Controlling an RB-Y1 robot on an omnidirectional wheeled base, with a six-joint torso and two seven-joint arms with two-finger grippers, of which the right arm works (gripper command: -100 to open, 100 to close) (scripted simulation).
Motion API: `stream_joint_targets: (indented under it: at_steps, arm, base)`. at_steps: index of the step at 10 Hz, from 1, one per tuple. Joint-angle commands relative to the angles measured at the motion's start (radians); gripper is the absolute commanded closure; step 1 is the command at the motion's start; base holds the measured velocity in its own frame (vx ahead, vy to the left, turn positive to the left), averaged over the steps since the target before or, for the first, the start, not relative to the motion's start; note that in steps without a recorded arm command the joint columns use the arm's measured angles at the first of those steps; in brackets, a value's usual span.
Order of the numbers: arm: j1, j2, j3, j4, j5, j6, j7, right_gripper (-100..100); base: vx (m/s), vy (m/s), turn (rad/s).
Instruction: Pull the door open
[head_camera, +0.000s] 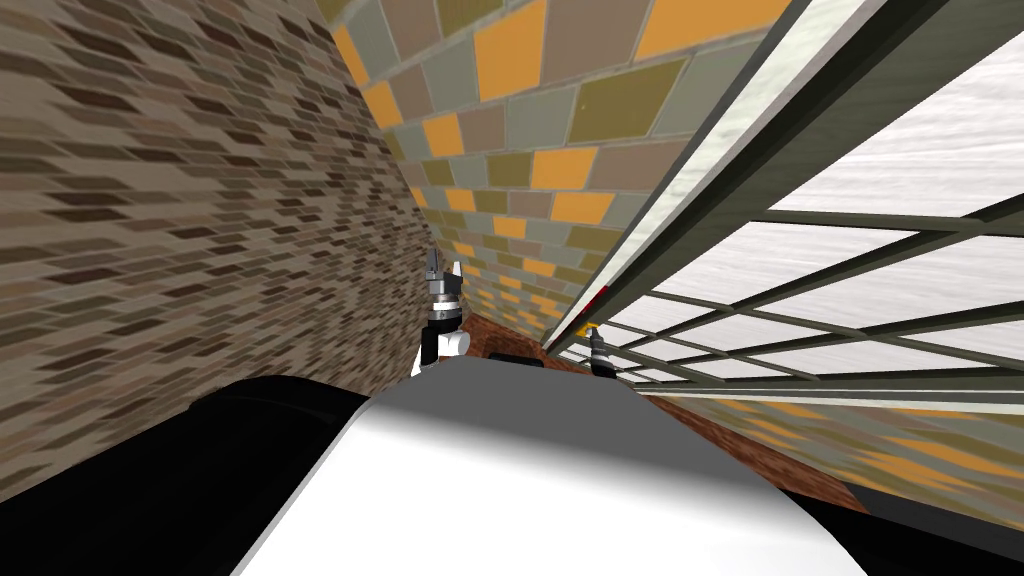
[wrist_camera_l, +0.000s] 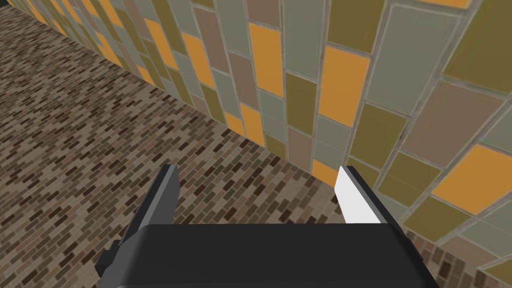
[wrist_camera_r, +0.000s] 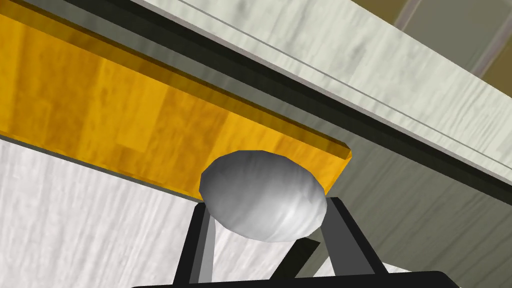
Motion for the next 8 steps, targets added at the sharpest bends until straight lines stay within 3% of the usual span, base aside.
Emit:
stream_joint_targets:
  at_steps: [1, 7, 8]
  arm:
    - [-0.004, 0.005, 0.013, 0.004, -0.014, 0.005, -0.05, 100]
    - [-0.015, 0.003, 0.032, 0.011, -0.046, 0.008, -0.192, 100]
    - [-0.015, 0.003, 0.032, 0.011, -0.046, 0.008, -0.193, 100]
  base:
    - [-0.051, -0.024, 0.064]
    - [-0.036, -0.014, 0.028]
    - [-0.031, -0.013, 0.025]
